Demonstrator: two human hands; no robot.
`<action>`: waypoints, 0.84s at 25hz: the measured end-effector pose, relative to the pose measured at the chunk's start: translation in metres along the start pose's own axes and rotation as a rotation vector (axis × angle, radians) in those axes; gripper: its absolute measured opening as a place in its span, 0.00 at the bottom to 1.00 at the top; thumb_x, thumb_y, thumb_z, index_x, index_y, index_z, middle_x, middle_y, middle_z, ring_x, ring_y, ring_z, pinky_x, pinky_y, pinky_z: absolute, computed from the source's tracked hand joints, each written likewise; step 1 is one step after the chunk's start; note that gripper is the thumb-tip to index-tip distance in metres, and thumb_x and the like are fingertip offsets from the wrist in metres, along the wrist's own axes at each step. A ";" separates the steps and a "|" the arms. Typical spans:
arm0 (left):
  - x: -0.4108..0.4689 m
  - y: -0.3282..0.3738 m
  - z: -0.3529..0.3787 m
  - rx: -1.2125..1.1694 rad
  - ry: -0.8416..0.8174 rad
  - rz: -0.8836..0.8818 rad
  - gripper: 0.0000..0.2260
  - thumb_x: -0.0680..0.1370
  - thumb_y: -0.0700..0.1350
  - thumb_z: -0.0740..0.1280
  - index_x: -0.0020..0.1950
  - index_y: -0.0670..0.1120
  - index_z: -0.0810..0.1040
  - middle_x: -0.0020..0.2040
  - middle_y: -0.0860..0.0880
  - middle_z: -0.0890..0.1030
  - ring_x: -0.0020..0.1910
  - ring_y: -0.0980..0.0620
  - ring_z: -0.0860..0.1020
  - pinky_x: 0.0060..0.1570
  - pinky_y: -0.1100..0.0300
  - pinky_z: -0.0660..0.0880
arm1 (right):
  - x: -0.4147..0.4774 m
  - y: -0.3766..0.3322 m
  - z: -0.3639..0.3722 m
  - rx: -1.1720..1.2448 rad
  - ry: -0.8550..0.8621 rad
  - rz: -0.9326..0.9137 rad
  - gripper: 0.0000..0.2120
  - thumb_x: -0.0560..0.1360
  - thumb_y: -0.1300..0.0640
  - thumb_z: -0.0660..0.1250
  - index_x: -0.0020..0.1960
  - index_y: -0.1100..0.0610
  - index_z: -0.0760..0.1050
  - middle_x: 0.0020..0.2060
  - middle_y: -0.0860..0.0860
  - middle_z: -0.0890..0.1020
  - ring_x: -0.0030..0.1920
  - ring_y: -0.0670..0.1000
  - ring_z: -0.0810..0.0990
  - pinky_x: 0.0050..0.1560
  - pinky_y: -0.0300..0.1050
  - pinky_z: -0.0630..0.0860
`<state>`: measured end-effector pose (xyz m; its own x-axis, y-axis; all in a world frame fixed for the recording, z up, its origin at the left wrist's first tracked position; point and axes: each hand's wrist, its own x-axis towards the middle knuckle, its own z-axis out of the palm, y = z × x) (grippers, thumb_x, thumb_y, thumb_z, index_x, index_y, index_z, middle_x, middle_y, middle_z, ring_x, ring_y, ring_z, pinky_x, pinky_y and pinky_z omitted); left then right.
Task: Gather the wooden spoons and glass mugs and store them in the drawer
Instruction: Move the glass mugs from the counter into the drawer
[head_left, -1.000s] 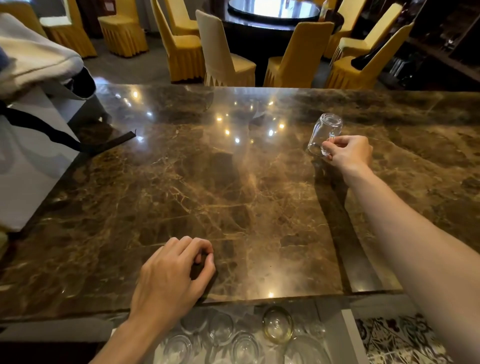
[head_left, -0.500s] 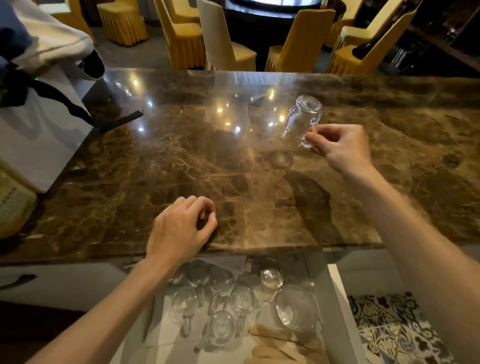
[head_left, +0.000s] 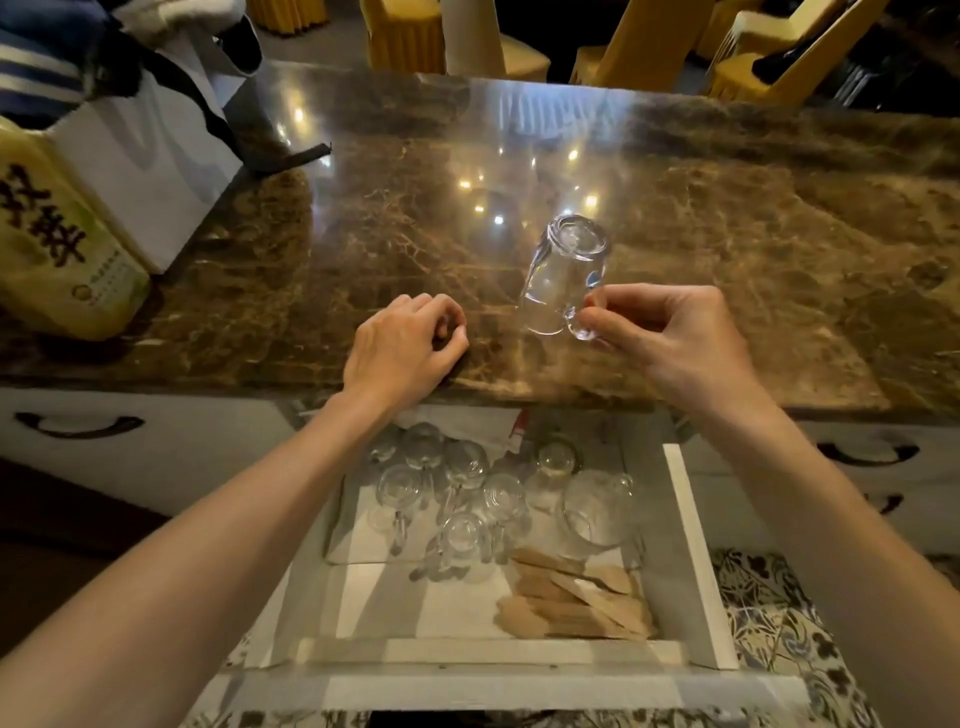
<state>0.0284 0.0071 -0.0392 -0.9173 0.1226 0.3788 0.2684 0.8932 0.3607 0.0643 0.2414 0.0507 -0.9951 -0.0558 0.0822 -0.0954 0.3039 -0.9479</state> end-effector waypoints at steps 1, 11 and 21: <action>0.001 0.002 0.000 -0.004 0.004 0.001 0.07 0.75 0.54 0.61 0.49 0.53 0.75 0.43 0.53 0.79 0.43 0.52 0.75 0.37 0.60 0.66 | -0.012 -0.002 0.004 0.006 -0.029 0.005 0.04 0.69 0.58 0.74 0.43 0.52 0.83 0.39 0.47 0.86 0.41 0.43 0.84 0.43 0.35 0.79; -0.018 -0.002 -0.007 -0.086 -0.125 -0.025 0.07 0.76 0.53 0.62 0.50 0.53 0.75 0.42 0.57 0.74 0.44 0.56 0.71 0.40 0.59 0.64 | -0.129 0.012 0.062 0.052 -0.385 0.168 0.08 0.63 0.52 0.75 0.41 0.53 0.84 0.39 0.46 0.86 0.42 0.45 0.85 0.46 0.38 0.80; -0.025 0.002 -0.008 -0.099 -0.093 -0.061 0.06 0.76 0.53 0.62 0.49 0.53 0.76 0.40 0.57 0.76 0.43 0.56 0.72 0.39 0.60 0.67 | -0.160 0.074 0.154 -0.164 -0.561 0.244 0.05 0.67 0.59 0.75 0.43 0.52 0.84 0.35 0.44 0.85 0.37 0.37 0.82 0.41 0.31 0.78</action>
<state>0.0542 0.0028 -0.0409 -0.9547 0.1131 0.2752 0.2350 0.8539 0.4643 0.2203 0.1264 -0.0804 -0.8271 -0.4429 -0.3461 0.0849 0.5102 -0.8558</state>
